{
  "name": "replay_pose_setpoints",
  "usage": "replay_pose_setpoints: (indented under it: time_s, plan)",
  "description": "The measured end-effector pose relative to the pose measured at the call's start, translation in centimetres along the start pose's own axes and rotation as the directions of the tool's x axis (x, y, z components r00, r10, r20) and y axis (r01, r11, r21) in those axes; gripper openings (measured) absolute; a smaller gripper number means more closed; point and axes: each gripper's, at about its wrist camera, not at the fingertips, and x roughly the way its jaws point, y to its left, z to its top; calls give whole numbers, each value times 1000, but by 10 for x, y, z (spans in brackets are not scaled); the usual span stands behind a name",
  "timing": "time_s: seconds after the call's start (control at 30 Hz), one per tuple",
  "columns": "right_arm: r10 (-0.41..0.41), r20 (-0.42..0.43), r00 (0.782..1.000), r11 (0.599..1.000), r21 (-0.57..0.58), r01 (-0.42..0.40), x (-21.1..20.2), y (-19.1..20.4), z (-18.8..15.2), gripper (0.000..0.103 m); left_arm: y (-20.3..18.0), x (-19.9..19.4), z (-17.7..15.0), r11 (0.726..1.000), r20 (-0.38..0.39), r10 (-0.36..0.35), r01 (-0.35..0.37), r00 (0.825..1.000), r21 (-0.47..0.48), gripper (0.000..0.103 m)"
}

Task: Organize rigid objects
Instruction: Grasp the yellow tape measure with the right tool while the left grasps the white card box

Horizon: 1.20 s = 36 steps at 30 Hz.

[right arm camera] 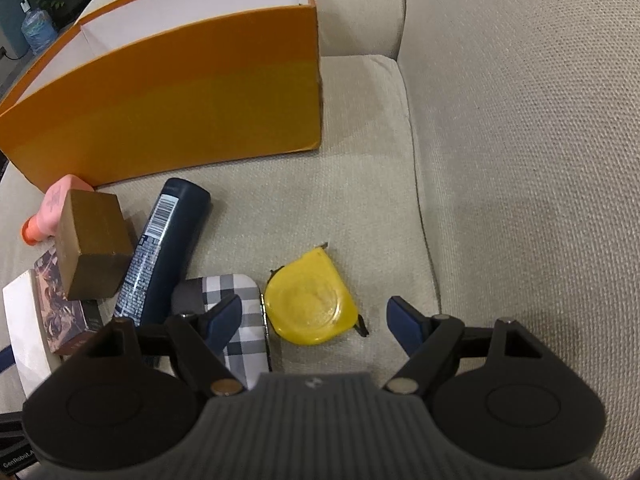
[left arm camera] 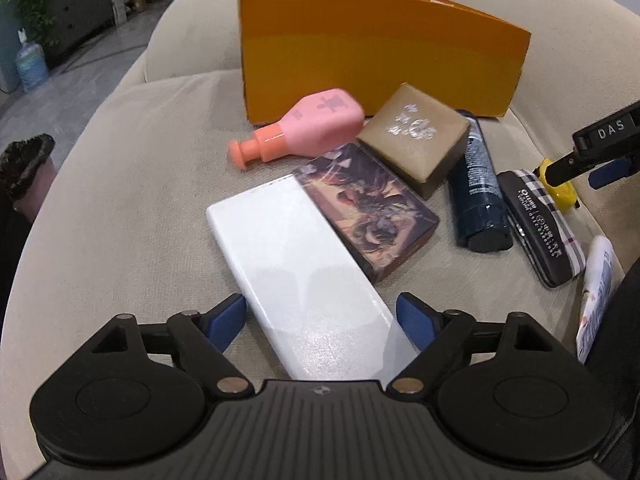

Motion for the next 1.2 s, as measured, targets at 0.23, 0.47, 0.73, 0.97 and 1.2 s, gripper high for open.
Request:
replay_pose_setpoints:
  time_s: [0.23,0.47,0.73,0.97,1.2]
  plan:
    - [-8,-22,1000,1000,4,8,6,1,2,79,33,-2,4,999,-62,-19,21,998,32,76]
    - [-40,-39,998,999,3,40,15,4,7,77,58,-3,5,1000,-64,13,-11,998,18,76]
    - [-98,-36,995,995,-11,97,27,11,13,76,55,-1,3,999,-61,28,-27,998,26,77]
    - [-140,-61,988,989,28,142,37,4,19,77,55,-1,5,999,-62,28,-27,998,27,78]
    - [-183,-65,981,983,-44,181,47,16,18,57,55,0,5,999,-57,25,-24,998,26,82]
